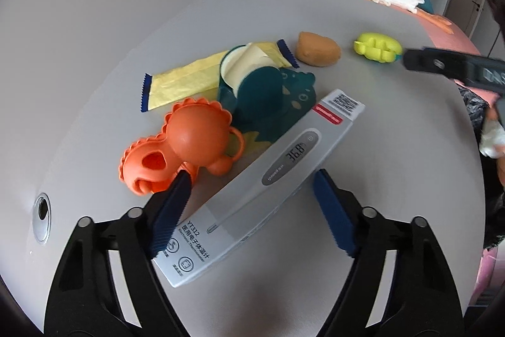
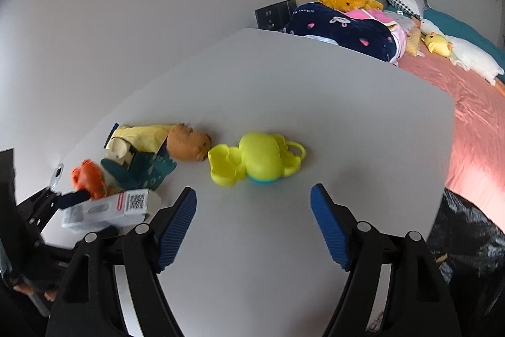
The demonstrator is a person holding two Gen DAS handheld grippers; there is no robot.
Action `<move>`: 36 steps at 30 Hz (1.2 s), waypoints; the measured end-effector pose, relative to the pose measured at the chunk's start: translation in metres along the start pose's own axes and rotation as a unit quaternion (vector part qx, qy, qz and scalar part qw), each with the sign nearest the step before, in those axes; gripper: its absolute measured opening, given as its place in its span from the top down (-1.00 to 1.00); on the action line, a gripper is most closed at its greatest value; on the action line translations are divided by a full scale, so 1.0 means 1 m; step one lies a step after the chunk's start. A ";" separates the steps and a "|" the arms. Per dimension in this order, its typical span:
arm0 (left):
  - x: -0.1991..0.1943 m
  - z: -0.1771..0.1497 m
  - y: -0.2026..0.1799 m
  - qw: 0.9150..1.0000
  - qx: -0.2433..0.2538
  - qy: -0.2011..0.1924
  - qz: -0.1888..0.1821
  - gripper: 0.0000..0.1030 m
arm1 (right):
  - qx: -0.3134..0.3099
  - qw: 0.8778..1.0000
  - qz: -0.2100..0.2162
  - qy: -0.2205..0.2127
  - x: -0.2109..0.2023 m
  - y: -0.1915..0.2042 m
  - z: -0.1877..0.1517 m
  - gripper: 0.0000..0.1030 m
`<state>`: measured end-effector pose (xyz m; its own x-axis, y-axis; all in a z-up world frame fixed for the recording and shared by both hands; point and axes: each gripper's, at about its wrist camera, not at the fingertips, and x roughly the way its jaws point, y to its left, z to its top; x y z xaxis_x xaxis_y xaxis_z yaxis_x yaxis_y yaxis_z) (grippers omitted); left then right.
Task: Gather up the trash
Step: 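Grasp the lime-green toy cup with the right tool while the left tool grasps the white thermometer box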
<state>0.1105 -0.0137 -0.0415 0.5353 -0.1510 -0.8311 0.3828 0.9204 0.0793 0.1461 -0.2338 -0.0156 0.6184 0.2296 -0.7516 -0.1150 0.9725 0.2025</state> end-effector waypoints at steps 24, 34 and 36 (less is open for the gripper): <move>-0.011 0.008 -0.032 0.997 0.007 -0.016 -0.069 0.40 | -0.028 0.999 -0.011 0.026 0.038 0.011 0.011 -0.41; -0.030 -0.003 -0.026 0.996 -0.025 -0.040 -0.082 0.41 | -0.012 1.000 0.011 -0.007 -0.002 0.006 -0.001 -0.41; -0.033 -0.003 -0.026 0.995 -0.026 -0.046 -0.087 0.41 | -0.011 1.000 0.016 -0.013 -0.012 0.007 -0.005 -0.41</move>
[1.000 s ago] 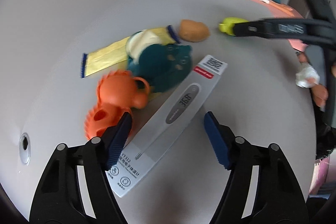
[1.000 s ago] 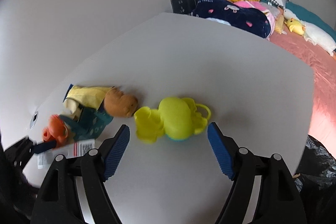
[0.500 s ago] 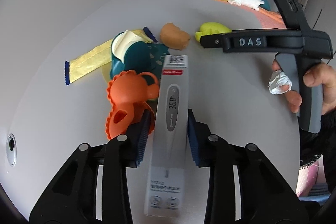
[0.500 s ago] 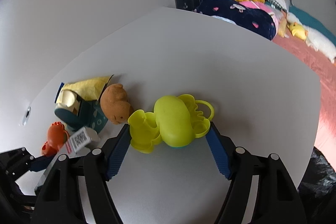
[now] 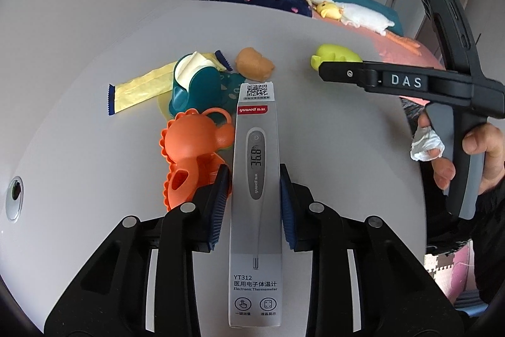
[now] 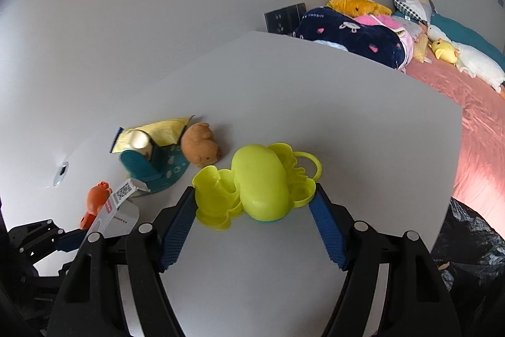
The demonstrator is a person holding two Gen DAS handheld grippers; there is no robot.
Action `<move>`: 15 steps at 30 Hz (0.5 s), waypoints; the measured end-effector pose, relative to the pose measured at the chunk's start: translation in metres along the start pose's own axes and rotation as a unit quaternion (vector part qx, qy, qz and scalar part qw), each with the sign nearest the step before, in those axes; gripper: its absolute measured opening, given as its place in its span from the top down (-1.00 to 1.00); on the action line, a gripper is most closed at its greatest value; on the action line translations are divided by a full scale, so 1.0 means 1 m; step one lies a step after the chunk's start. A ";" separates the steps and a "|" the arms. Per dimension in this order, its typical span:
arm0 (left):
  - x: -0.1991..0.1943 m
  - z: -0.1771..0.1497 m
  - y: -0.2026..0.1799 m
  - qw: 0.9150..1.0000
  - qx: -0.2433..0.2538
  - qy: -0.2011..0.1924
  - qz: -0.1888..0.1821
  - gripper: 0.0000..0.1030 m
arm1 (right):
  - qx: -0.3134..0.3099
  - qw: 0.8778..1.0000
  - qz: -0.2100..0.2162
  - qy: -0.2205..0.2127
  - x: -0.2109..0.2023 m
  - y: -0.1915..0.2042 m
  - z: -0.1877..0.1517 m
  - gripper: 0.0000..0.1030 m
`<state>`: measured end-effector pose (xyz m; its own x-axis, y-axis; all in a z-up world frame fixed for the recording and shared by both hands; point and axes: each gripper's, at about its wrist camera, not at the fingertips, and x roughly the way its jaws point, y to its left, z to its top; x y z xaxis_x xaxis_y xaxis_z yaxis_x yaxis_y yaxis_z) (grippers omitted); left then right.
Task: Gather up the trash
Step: 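Carry the thermometer box and green toy cup over the bin and open both tools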
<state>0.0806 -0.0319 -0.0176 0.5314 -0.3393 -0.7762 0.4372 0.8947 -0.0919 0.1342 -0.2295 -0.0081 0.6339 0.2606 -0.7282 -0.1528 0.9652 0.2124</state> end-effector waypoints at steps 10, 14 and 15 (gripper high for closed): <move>0.007 -0.019 -0.012 0.999 0.014 0.038 0.018 0.35 | 0.009 1.000 0.006 -0.014 -0.029 0.001 -0.015 -0.41; 0.004 -0.023 -0.016 0.998 0.016 0.037 0.037 -0.03 | 0.013 1.000 0.008 -0.016 -0.036 0.000 -0.020 -0.41; 0.002 -0.025 -0.016 0.998 0.015 0.035 0.040 -0.06 | 0.014 1.000 0.009 -0.018 -0.038 -0.001 -0.022 -0.41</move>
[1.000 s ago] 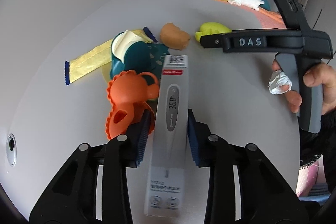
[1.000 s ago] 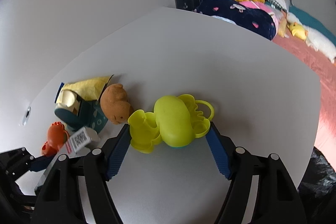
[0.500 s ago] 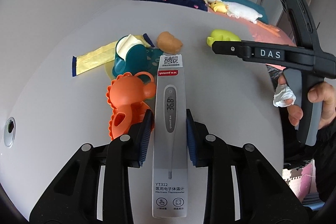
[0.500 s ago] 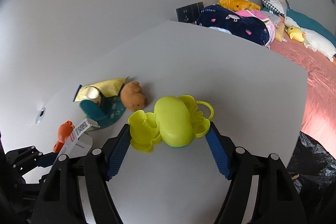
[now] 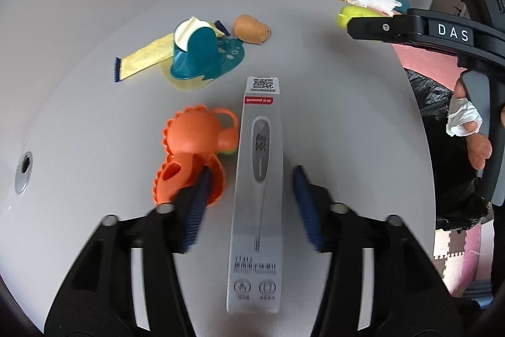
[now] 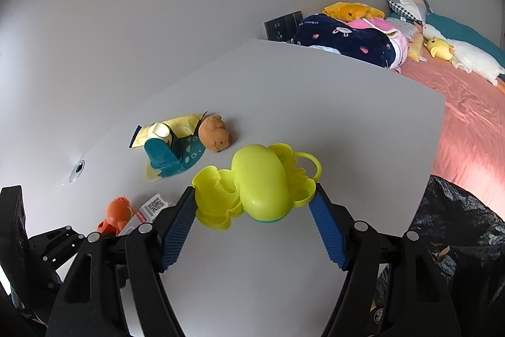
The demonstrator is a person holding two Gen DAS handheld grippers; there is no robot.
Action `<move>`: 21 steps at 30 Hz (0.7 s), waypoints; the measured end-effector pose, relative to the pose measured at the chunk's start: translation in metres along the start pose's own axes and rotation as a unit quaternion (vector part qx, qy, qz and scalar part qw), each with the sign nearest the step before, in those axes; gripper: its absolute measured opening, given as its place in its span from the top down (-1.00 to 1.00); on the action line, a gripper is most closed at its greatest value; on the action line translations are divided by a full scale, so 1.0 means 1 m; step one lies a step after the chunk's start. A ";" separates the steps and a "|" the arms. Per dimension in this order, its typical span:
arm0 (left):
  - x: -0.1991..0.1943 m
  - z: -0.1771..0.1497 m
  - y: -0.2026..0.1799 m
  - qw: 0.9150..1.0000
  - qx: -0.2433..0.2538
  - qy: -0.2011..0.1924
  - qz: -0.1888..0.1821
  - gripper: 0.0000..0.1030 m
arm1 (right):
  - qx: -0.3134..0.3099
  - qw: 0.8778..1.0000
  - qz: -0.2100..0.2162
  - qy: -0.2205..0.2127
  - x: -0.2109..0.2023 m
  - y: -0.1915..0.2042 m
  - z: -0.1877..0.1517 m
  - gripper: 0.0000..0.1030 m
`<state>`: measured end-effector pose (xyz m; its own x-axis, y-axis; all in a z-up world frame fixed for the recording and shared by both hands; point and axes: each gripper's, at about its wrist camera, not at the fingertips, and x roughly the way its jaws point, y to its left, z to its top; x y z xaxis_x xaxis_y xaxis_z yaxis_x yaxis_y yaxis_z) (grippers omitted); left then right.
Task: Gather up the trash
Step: 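Carry the thermometer box and green toy cup over the bin and open both tools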
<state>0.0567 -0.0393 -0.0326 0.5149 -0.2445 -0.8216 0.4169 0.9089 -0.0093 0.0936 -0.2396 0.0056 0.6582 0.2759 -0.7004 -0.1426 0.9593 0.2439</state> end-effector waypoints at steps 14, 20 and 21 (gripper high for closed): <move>-0.034 -0.019 -0.005 0.999 -0.010 -0.037 0.012 -0.06 | 0.008 1.000 0.011 -0.011 -0.020 0.000 -0.015 -0.41; -0.025 -0.011 -0.019 0.999 0.012 -0.034 0.002 -0.06 | 0.012 1.000 0.011 -0.015 -0.027 -0.006 -0.017 -0.41; -0.021 -0.010 -0.020 0.999 0.014 -0.029 0.003 -0.06 | 0.013 1.000 0.010 -0.015 -0.028 -0.007 -0.018 -0.42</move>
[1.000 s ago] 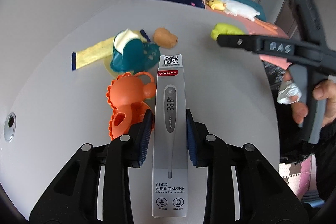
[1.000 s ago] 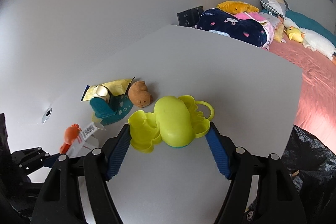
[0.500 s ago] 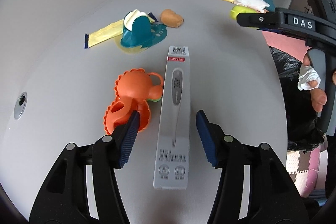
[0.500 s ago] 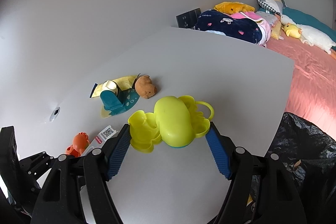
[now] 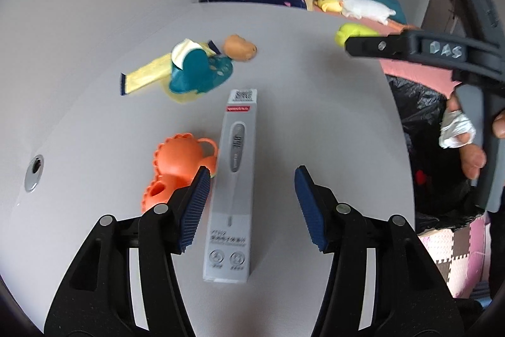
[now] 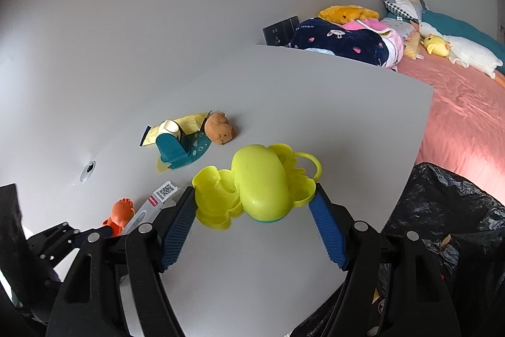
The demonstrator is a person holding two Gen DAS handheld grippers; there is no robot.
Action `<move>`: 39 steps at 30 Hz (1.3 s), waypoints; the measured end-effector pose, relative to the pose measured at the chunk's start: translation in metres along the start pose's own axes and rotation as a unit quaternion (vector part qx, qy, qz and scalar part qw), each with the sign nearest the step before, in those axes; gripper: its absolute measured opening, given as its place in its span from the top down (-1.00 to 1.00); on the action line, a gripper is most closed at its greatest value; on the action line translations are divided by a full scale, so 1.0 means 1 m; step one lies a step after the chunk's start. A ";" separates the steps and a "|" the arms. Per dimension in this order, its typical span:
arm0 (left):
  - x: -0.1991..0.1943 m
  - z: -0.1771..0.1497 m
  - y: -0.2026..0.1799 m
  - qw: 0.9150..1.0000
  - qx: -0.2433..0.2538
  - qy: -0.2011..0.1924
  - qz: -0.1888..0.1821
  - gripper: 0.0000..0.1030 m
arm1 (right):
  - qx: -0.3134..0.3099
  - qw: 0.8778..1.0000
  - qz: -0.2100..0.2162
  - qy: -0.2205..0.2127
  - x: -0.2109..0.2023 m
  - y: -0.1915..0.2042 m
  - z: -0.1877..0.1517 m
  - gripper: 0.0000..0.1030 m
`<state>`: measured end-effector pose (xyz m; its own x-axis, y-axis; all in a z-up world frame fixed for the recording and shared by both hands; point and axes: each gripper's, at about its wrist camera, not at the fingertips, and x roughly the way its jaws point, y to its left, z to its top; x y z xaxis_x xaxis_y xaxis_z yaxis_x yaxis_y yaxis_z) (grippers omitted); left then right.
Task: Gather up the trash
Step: 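Carry the thermometer box and green toy cup over the bin and open both tools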
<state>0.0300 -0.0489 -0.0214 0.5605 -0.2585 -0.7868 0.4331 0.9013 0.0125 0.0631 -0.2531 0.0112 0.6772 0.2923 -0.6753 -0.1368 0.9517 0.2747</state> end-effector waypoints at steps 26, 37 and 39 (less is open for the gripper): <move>-0.006 0.032 -0.042 0.999 -0.013 -0.040 -0.013 0.47 | 0.019 0.999 -0.013 -0.036 -0.044 -0.029 -0.007 -0.41; 0.004 0.047 -0.112 0.997 0.026 -0.043 -0.061 0.47 | 0.052 0.996 -0.050 -0.055 -0.086 -0.081 -0.022 -0.41; 0.006 0.048 -0.128 0.996 0.036 -0.041 -0.070 0.47 | 0.059 0.995 -0.057 -0.057 -0.092 -0.092 -0.026 -0.41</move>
<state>0.0125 -0.1823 0.0019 0.5462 -0.4095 -0.7307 0.5582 0.8284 -0.0470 -0.0055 -0.3649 0.0308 0.7616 0.1633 -0.6271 0.0273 0.9588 0.2828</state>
